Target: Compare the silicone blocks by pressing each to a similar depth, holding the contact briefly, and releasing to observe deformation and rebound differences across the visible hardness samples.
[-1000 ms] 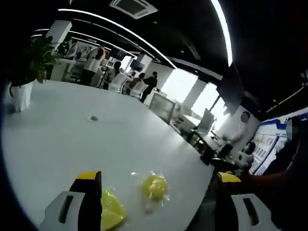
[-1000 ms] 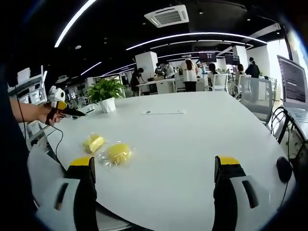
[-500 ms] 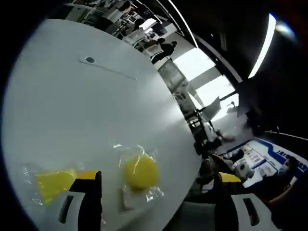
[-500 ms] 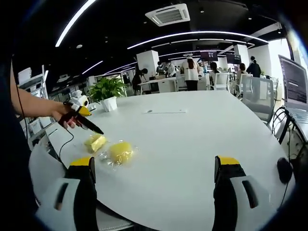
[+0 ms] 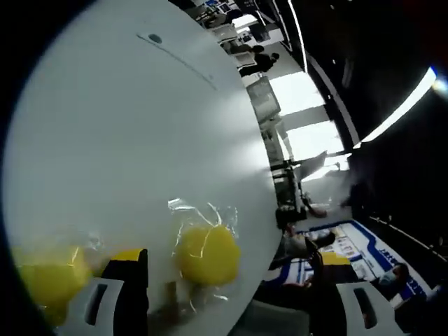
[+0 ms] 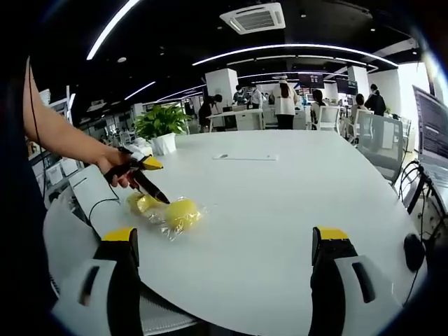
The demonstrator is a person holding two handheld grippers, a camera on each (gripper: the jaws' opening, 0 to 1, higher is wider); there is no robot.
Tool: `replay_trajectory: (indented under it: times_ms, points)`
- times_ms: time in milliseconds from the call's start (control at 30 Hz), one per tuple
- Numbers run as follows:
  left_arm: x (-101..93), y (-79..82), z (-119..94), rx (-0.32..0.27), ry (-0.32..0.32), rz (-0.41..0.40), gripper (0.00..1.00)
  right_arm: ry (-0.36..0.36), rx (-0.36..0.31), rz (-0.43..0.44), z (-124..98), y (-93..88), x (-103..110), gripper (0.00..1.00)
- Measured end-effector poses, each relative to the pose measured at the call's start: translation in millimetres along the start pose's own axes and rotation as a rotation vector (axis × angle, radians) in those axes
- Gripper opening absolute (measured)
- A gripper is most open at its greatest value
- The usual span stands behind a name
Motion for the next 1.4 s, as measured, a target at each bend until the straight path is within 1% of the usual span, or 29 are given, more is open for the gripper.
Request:
replay_trajectory:
  times_ms: [67, 100, 200, 300, 367, 400, 433, 467, 533, 600, 667, 733, 767, 800, 867, 900, 933, 967, 1000, 1067, 1100, 1133, 1167, 1267, 1300, 1400]
  points:
    - [-0.8, -3.7, 3, 0.02, -0.011, 0.023, 0.94, -0.006, 0.002, 0.003, -3, -1.4, -1, 0.97]
    - [-0.1, -7.0, 5, 0.036, -0.011, 0.02, 0.92, -0.013, 0.004, 0.008, -5, -2.4, -2, 0.97]
    - [-0.3, -11.1, 8, 0.054, -0.012, 0.004, 0.86, -0.021, 0.015, 0.012, -8, -8.8, -3, 0.97]
    - [4.9, -15.1, 9, 0.074, 0.009, 0.053, 0.75, -0.024, 0.028, 0.024, -8, -15.1, -3, 0.97]
    - [10.2, -18.0, 10, 0.093, 0.026, 0.055, 0.64, -0.027, 0.032, 0.031, -8, -17.8, -3, 0.97]
    - [16.4, -19.1, 11, 0.094, 0.086, 0.02, 0.57, -0.029, 0.035, 0.035, -8, -19.9, -3, 0.97]
    - [19.0, -18.2, 13, 0.081, 0.115, -0.005, 0.51, -0.032, 0.038, 0.041, -8, -22.0, -4, 0.97]
    - [17.3, -17.7, 14, 0.077, 0.094, -0.006, 0.5, -0.032, 0.04, 0.043, -7, -23.1, -3, 0.97]
    - [16.9, -16.2, 14, 0.065, 0.076, -0.013, 0.5, -0.029, 0.049, 0.043, -7, -26.1, -2, 0.97]
    - [19.3, -15.4, 14, 0.054, 0.077, -0.017, 0.46, -0.025, 0.057, 0.048, -7, -27.7, -1, 0.97]
    - [25.2, -15.2, 14, 0.059, 0.106, -0.007, 0.37, -0.026, 0.058, 0.046, -7, -28.4, -2, 0.97]
    - [32.7, -15.5, 13, 0.063, 0.153, 0.017, 0.27, -0.03, 0.059, 0.049, -6, -28.9, -3, 0.97]
    - [34.9, -15.5, 12, 0.068, 0.16, 0.022, 0.27, -0.031, 0.06, 0.051, -6, -29.0, -3, 0.97]
    - [31.7, -15.6, 14, 0.063, 0.141, 0.002, 0.26, -0.032, 0.062, 0.052, -7, -29.1, -3, 0.97]
    - [29.7, -16.6, 13, 0.075, 0.14, 0.038, 0.24, -0.032, 0.066, 0.049, -7, -29.6, -3, 0.97]
    - [28.4, -16.6, 13, 0.079, 0.129, 0.055, 0.21, -0.031, 0.067, 0.05, -7, -29.9, -3, 0.97]
    - [26.3, -17.9, 11, 0.096, 0.123, 0.036, 0.16, -0.031, 0.069, 0.051, -7, -30.1, -3, 0.97]
    - [23.8, -18.2, 11, 0.095, 0.116, 0.012, 0.13, -0.032, 0.069, 0.05, -7, -30.3, -3, 0.97]
    - [22.0, -15.8, 11, 0.073, 0.112, 0.02, 0.11, -0.032, 0.069, 0.052, -7, -30.2, -3, 0.97]
    - [20.9, -16.4, 11, 0.07, 0.116, 0.066, 0.07, -0.031, 0.069, 0.053, -7, -30.2, -1, 0.97]
    - [17.8, -19.0, 11, 0.07, 0.114, 0.063, 0.05, -0.03, 0.071, 0.051, -7, -30.4, -1, 0.97]
    - [17.0, -19.1, 10, 0.064, 0.112, 0.09, 0.04, -0.029, 0.072, 0.049, -7, -30.5, 0, 0.97]
    - [18.7, -18.0, 10, 0.064, 0.108, 0.092, 0.03, -0.027, 0.071, 0.05, -7, -30.2, 0, 0.97]
    - [18.5, -16.5, 8, 0.059, 0.09, 0.139, 0.01, -0.026, 0.071, 0.046, -7, -28.9, 2, 0.97]
    - [18.5, -16.7, 8, 0.057, 0.089, 0.14, 0.0, -0.026, 0.07, 0.046, -7, -28.2, 2, 0.97]
    - [15.3, -18.5, 5, 0.033, 0.064, 0.173, 0.0, -0.027, 0.065, 0.048, -6, -26.6, 3, 0.97]
Point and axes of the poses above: the point that each gripper's makers call its tool centre point, and the gripper's own axes: z roughly forward along the fingers, x roughly to its left, y roughly out of its top, the point moved 4 cm from there along -z, roughly backward along the fingers, and after that the axes turned 13 degrees about -x, right-handed, at the moved point
